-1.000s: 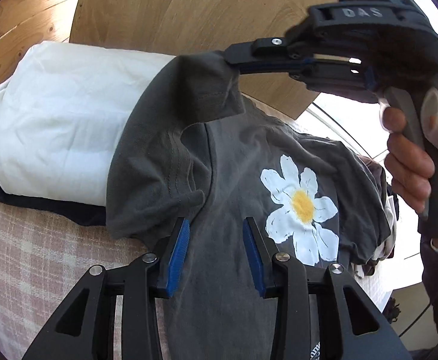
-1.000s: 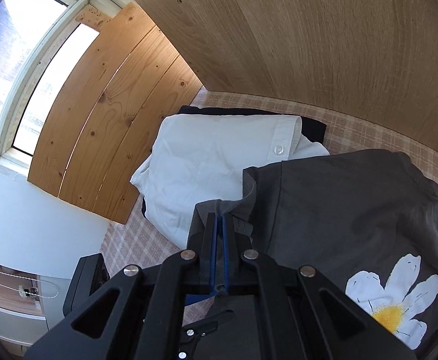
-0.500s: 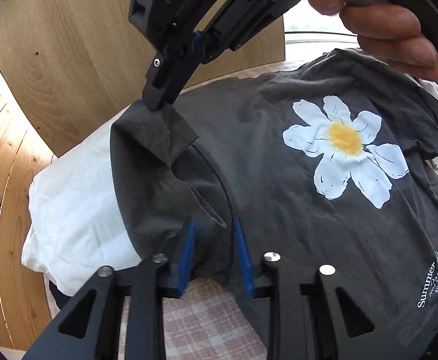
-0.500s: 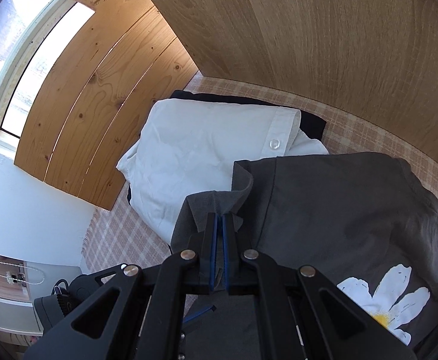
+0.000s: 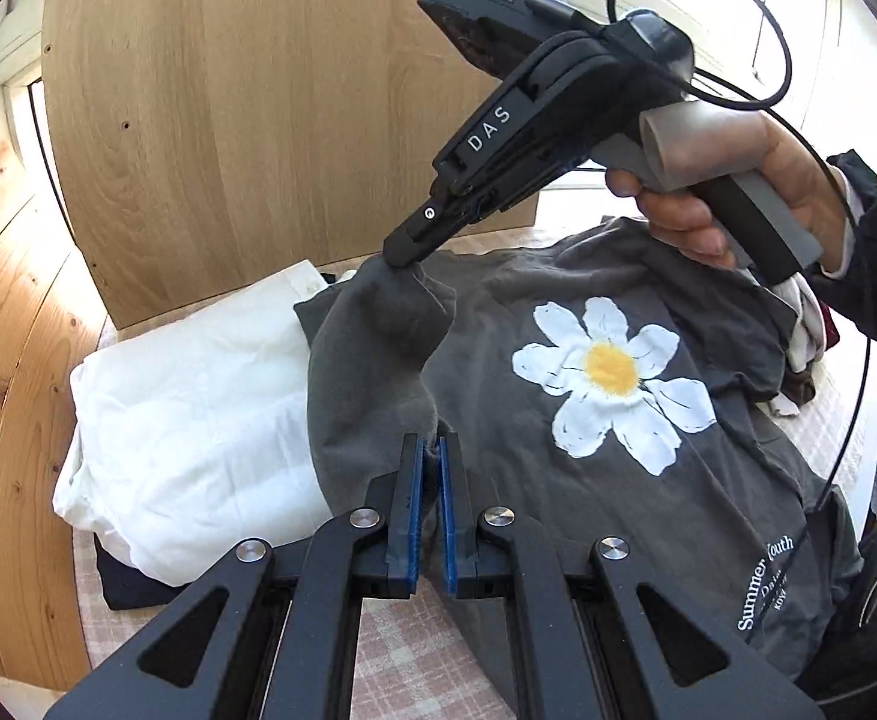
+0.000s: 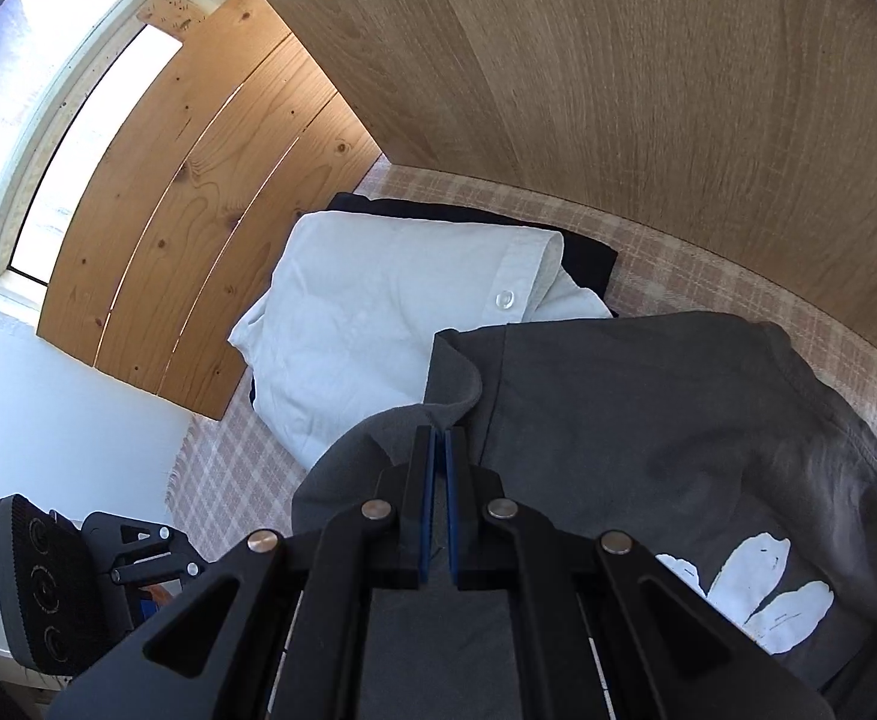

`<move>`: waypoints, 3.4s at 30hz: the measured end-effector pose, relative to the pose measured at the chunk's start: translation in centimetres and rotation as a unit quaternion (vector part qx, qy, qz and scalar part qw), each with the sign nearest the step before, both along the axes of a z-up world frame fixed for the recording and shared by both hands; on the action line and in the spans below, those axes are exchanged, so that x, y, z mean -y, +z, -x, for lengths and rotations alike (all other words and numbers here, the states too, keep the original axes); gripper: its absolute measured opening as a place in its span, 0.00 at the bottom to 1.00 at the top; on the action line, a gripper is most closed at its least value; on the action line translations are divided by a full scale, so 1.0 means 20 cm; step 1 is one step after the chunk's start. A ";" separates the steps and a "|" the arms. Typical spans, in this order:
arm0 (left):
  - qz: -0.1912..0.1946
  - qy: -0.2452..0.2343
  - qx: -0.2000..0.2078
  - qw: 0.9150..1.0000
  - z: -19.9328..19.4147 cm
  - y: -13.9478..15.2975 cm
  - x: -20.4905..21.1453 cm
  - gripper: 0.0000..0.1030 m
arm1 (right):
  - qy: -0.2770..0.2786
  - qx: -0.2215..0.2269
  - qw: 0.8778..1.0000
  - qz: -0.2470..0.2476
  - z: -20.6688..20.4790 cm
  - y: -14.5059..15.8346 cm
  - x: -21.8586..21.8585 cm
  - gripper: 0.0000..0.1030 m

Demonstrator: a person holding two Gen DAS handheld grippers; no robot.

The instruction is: Fold clothes

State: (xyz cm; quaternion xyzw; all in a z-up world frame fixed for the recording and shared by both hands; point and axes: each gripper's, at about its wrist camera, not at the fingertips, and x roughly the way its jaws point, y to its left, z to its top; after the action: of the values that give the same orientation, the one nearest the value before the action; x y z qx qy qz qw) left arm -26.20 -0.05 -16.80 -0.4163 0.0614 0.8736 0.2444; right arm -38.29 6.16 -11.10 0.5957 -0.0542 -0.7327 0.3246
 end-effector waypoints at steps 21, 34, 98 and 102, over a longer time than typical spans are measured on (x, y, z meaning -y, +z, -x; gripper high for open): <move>-0.082 -0.040 0.148 0.985 -0.04 -0.37 -0.31 0.21 | -0.005 -0.003 0.988 -0.156 0.09 -0.29 -0.14 0.04; -0.008 0.054 0.108 0.993 0.02 -0.37 0.06 0.35 | -0.006 -0.039 0.996 -0.079 0.17 -0.12 -0.10 0.22; -0.067 0.222 0.185 0.955 -1.76 -0.69 0.09 0.40 | 0.106 -0.039 0.951 -0.286 -0.53 -0.38 0.47 0.17; -0.074 0.207 0.191 0.957 -1.73 -0.71 0.09 0.40 | 0.107 -0.040 0.956 -0.270 -0.54 -0.35 0.45 0.09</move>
State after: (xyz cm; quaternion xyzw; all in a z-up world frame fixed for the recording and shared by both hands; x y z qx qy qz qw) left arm 8.30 -1.94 -31.03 -0.5594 -0.1388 0.8116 0.0952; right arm -27.42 -2.86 -18.03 0.6337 0.2227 -0.7041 0.2302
